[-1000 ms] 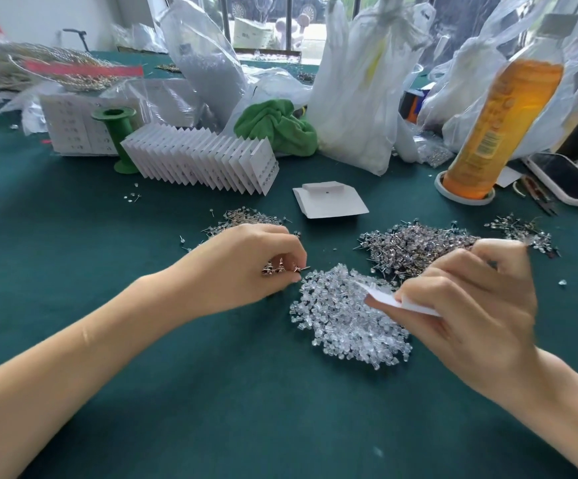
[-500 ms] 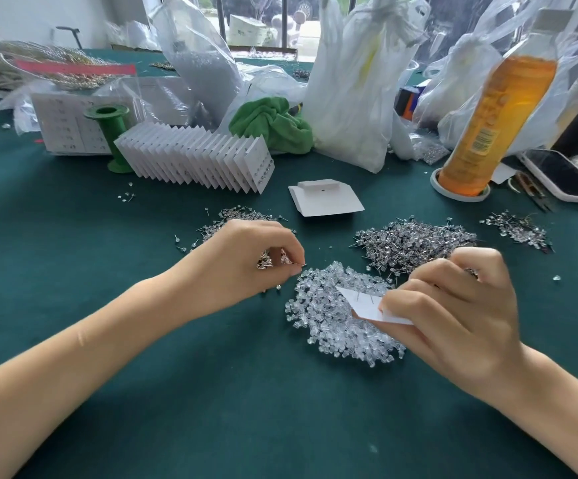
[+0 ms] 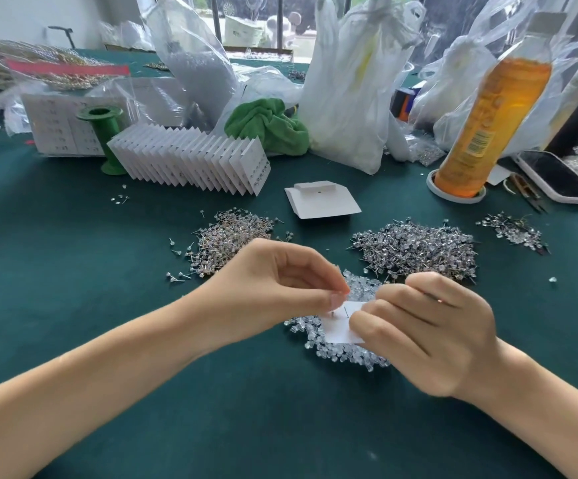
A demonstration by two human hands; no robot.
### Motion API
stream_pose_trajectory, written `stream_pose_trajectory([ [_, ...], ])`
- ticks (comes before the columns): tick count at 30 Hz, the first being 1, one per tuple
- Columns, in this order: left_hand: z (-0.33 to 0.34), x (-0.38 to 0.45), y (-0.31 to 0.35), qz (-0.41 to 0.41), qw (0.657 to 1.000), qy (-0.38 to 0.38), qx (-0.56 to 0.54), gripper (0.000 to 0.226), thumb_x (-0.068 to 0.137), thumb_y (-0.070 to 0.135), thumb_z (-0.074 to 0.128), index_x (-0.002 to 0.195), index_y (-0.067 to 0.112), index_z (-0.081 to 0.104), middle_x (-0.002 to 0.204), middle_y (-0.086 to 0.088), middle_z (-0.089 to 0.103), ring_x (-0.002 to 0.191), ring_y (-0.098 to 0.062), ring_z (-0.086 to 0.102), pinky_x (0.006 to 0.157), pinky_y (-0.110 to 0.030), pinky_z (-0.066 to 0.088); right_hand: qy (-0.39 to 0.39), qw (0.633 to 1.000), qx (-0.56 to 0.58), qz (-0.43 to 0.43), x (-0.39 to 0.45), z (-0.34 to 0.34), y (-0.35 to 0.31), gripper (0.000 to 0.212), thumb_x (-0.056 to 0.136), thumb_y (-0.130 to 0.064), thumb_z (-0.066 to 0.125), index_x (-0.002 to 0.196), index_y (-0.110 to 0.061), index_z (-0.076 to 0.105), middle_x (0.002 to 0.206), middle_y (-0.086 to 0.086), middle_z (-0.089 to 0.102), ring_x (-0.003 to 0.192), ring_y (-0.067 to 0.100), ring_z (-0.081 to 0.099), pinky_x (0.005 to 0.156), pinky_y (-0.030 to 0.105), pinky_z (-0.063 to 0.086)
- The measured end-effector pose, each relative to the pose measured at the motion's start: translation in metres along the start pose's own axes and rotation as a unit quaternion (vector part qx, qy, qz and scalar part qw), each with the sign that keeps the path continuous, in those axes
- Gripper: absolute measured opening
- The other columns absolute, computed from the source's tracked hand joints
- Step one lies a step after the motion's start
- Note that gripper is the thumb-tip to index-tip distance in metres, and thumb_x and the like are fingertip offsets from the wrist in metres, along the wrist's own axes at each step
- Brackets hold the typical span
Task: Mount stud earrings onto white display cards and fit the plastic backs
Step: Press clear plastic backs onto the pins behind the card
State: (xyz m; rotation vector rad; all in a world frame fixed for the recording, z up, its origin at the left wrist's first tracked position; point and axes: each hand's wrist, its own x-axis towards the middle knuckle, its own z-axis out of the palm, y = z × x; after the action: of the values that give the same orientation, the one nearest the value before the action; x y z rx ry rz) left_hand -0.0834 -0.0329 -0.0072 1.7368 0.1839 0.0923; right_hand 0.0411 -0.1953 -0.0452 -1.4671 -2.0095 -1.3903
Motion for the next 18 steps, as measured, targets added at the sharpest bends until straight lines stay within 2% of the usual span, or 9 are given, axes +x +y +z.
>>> stream_pose_trajectory([
  [3, 0.0015, -0.0013, 0.0004, -0.025, 0.999, 0.016, 0.017, 0.005, 0.077, 0.008, 0.073, 0.079, 0.013, 0.074, 0.080, -0.003, 0.074, 0.073, -0.006, 0.066, 0.070, -0.014, 0.051, -0.001, 1.000, -0.010, -0.006, -0.0001, 0.0008, -0.0018, 0.012, 0.091, -0.011, 0.049, 0.080, -0.013, 0.050, 0.055, -0.002, 0.052, 0.051, 0.020, 0.054, 0.058, 0.027, 0.038],
  [8, 0.0040, -0.0028, 0.0007, -0.049, 0.999, -0.002, 0.016, 0.008, 0.080, 0.009, 0.071, 0.078, 0.017, 0.074, 0.079, 0.002, 0.073, 0.074, -0.005, 0.066, 0.072, -0.012, 0.049, -0.003, 0.999, -0.029, -0.022, 0.0006, 0.0011, -0.0043, 0.008, 0.089, -0.008, 0.053, 0.082, -0.011, 0.053, 0.058, -0.002, 0.054, 0.052, 0.019, 0.055, 0.058, 0.026, 0.040],
  [13, 0.0061, -0.0036, 0.0003, -0.049, 0.998, 0.000, 0.042, 0.009, 0.081, 0.005, 0.071, 0.079, 0.014, 0.074, 0.081, -0.003, 0.074, 0.074, -0.008, 0.066, 0.073, -0.018, 0.050, 0.003, 0.999, -0.035, -0.029, 0.0020, 0.0023, -0.0071, 0.011, 0.091, -0.009, 0.053, 0.080, -0.011, 0.053, 0.060, -0.003, 0.055, 0.053, 0.018, 0.055, 0.055, 0.026, 0.041],
  [18, 0.0061, -0.0033, 0.0007, -0.054, 0.997, 0.001, 0.048, 0.007, 0.080, 0.006, 0.070, 0.080, 0.012, 0.074, 0.082, -0.006, 0.074, 0.074, -0.008, 0.066, 0.072, -0.017, 0.050, 0.005, 0.999, -0.033, -0.027, 0.0020, 0.0025, -0.0077, 0.010, 0.091, -0.010, 0.054, 0.081, -0.011, 0.053, 0.060, -0.003, 0.055, 0.053, 0.017, 0.055, 0.056, 0.025, 0.040],
])
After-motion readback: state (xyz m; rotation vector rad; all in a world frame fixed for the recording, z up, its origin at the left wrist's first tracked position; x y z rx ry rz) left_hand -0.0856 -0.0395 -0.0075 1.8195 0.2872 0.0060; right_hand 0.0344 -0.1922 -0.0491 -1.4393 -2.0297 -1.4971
